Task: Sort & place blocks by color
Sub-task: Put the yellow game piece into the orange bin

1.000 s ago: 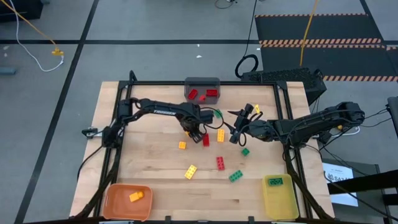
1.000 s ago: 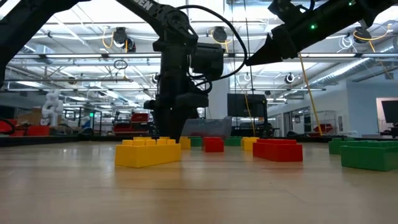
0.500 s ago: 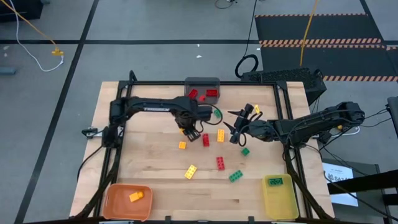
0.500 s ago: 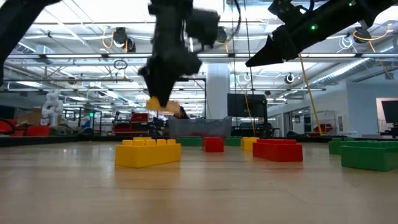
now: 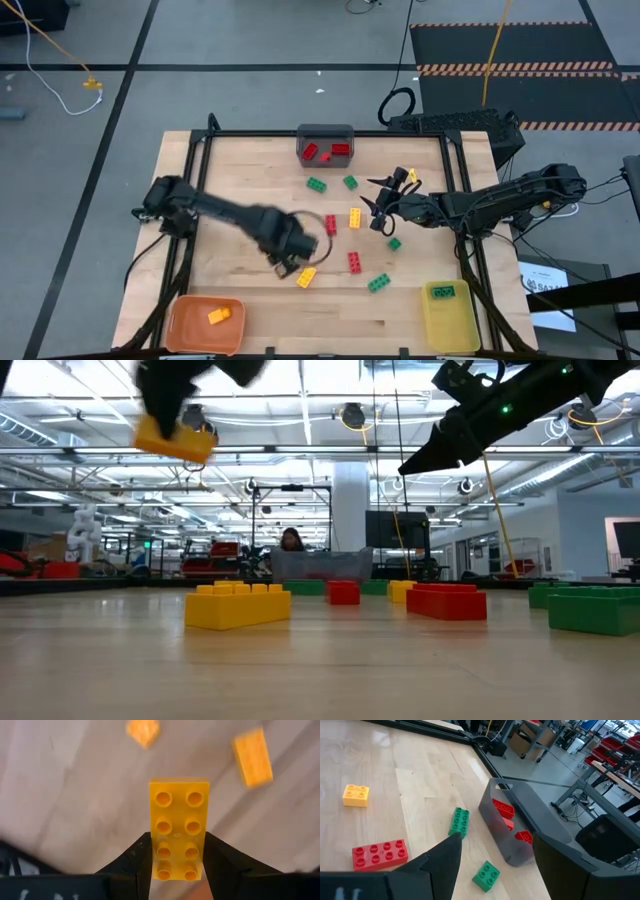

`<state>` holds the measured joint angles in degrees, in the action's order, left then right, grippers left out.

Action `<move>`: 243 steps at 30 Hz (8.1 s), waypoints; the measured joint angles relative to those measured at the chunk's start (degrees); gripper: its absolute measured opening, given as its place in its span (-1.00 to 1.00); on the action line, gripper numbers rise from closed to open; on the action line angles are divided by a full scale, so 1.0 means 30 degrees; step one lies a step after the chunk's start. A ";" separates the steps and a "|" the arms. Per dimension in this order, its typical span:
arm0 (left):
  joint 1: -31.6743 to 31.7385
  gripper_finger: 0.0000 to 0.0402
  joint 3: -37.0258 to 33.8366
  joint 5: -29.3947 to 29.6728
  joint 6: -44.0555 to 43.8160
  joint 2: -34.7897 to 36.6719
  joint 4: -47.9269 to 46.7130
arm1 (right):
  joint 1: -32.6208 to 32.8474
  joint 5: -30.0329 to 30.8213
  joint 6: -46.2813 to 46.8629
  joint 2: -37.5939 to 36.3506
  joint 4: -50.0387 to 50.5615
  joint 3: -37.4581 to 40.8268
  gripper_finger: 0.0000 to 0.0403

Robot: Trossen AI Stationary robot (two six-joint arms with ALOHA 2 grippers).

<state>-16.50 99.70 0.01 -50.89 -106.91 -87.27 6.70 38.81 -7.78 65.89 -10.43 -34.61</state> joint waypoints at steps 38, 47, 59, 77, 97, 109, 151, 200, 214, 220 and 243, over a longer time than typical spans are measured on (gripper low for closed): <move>-1.1560 0.25 -0.0596 -0.2992 -1.4219 0.0043 0.0189 | 0.0007 -0.0017 0.1344 0.0000 -0.0074 0.0000 0.16; -1.1530 0.42 -0.1523 -0.4153 -1.4222 0.0036 0.1523 | 0.0007 -0.0024 0.1356 0.0000 -0.0009 0.0000 0.16; -1.1216 0.33 -0.1523 -0.3892 -1.3477 0.0036 0.1046 | 0.0007 -0.0032 0.1357 0.0000 -0.0009 0.0000 0.16; -0.4190 0.16 -0.1523 0.0467 -0.4408 0.0036 0.4161 | 0.0007 -0.0032 0.1343 0.0000 -0.0017 0.0000 0.16; -0.1090 0.23 -0.8492 -0.0076 -0.3061 0.0014 1.7184 | 0.0012 -0.0039 0.1292 0.0000 -0.0002 0.0000 0.16; -0.1076 0.54 -0.8765 0.0160 -0.3249 -0.0451 1.7867 | 0.0015 -0.0043 0.1292 0.0007 0.0009 0.0000 0.16; -0.1391 -0.29 -0.8753 -0.1699 -0.3934 0.1838 1.2290 | 0.0015 -0.0039 0.1186 0.0000 0.0275 0.0000 0.16; -1.2754 0.10 -0.8699 -0.1114 -1.3347 0.5762 0.8446 | 0.0015 -0.0039 0.1365 0.0000 0.0275 0.0000 0.16; -0.9345 0.19 -0.8699 -0.0273 -0.9530 0.5762 0.6620 | 0.0014 -0.0046 0.1372 0.0000 -0.0097 -0.0001 0.16; -0.5979 0.19 -0.8699 0.1294 -0.4674 0.5762 0.7235 | 0.0013 -0.0046 0.1370 0.0000 -0.0082 -0.0005 0.16; 0.3535 0.19 -0.8699 0.2651 1.3538 0.0612 0.9938 | 0.0015 -0.0046 0.1299 0.0007 0.0172 0.0000 0.16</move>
<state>-5.89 73.60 7.96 -10.28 -105.07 -57.46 6.74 38.68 -3.88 65.91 -9.91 -34.61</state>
